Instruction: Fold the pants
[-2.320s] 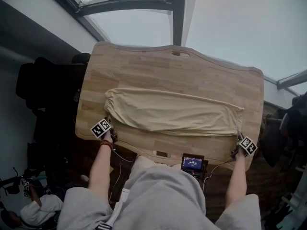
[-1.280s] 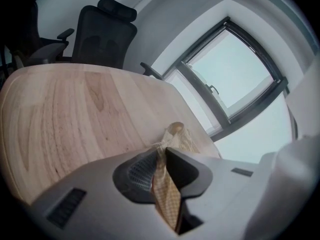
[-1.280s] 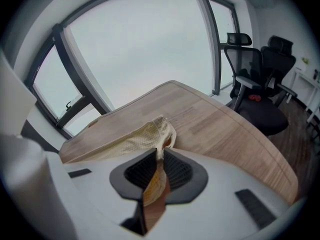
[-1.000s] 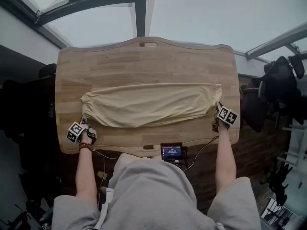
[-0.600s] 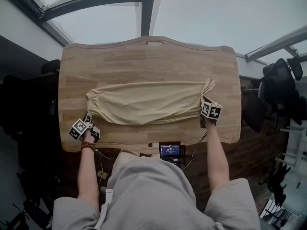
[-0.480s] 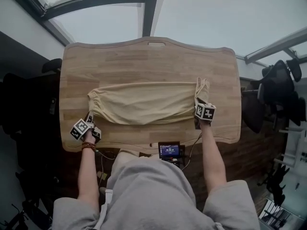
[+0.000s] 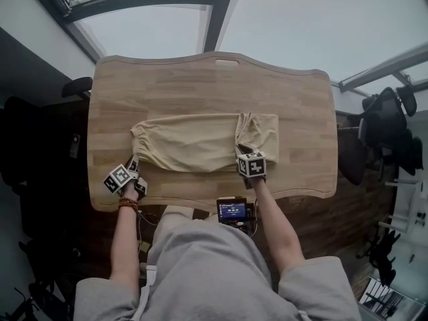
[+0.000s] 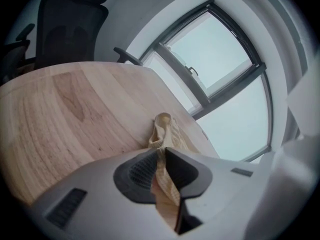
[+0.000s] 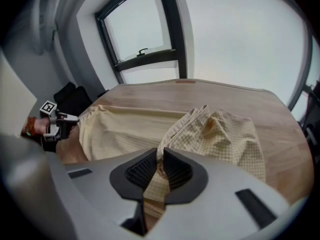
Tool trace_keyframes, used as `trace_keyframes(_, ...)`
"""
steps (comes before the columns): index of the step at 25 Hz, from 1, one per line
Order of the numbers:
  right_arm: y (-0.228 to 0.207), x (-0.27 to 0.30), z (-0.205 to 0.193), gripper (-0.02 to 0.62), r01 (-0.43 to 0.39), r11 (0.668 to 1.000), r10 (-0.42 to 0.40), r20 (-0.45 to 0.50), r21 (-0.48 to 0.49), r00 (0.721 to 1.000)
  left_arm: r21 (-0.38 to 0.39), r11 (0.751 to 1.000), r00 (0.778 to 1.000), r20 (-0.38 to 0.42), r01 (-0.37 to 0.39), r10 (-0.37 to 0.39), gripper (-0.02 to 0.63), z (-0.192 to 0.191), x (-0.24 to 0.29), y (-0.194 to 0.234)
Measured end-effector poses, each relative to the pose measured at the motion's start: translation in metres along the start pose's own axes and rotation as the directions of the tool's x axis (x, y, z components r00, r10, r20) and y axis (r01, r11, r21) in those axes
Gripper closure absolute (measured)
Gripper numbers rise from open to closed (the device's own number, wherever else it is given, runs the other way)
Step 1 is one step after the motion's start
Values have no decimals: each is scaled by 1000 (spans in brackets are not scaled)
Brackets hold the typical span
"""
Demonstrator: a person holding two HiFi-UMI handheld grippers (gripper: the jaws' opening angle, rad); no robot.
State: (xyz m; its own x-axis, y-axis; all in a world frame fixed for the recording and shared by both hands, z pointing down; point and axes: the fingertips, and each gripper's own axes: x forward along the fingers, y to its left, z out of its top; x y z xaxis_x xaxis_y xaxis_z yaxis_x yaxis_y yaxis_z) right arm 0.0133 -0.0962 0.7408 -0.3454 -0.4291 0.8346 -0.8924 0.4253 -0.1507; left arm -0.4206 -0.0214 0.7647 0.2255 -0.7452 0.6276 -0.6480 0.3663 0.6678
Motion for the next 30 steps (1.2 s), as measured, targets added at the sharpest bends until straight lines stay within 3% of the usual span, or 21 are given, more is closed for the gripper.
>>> trace_keyframes(4,54,15,-13,555,-70,972,56,-70,-226,996,16,1000,1000,-22,14,-14,549,1,1,2)
trace_keyframes(8,82,23,-38,555,-135,881,64,-169,-453,984,18,1000,1000,-24,12,-11,551,5,-1,8)
trace_keyframes(12,100,28,-57,533,-219,838,127,-211,-500,969,26,1000,999,-32,10,-9,551,7,-3,11)
trace_keyframes(14,116,19,-58,474,-315,807,238,-213,-500,948,38,999,999,-36,14,-13,551,9,-4,7)
trace_keyframes(17,128,-3,-54,460,-413,769,369,-188,-488,910,57,998,999,-40,22,-20,551,12,-4,2)
trace_keyframes(18,121,-7,-51,460,-402,784,375,-155,-473,914,62,998,999,-41,22,-19,551,13,-4,2)
trace_keyframes(20,88,-16,-44,465,-335,861,337,-63,-384,939,64,998,999,-40,15,-12,551,14,-4,3)
trace_keyframes(22,37,-29,-44,479,-245,949,256,34,-199,966,59,998,999,-33,2,0,552,15,-5,2)
trace_keyframes(24,-22,-47,-54,492,-143,990,140,121,20,983,60,998,1000,-18,-11,12,552,17,-7,0)
trace_keyframes(27,-101,-78,-91,509,-4,959,-46,167,284,985,84,996,1000,24,-16,14,556,25,-11,-17)
trace_keyframes(30,-157,-108,-135,517,80,898,-159,149,434,976,163,987,999,38,4,-11,558,27,-7,-54)
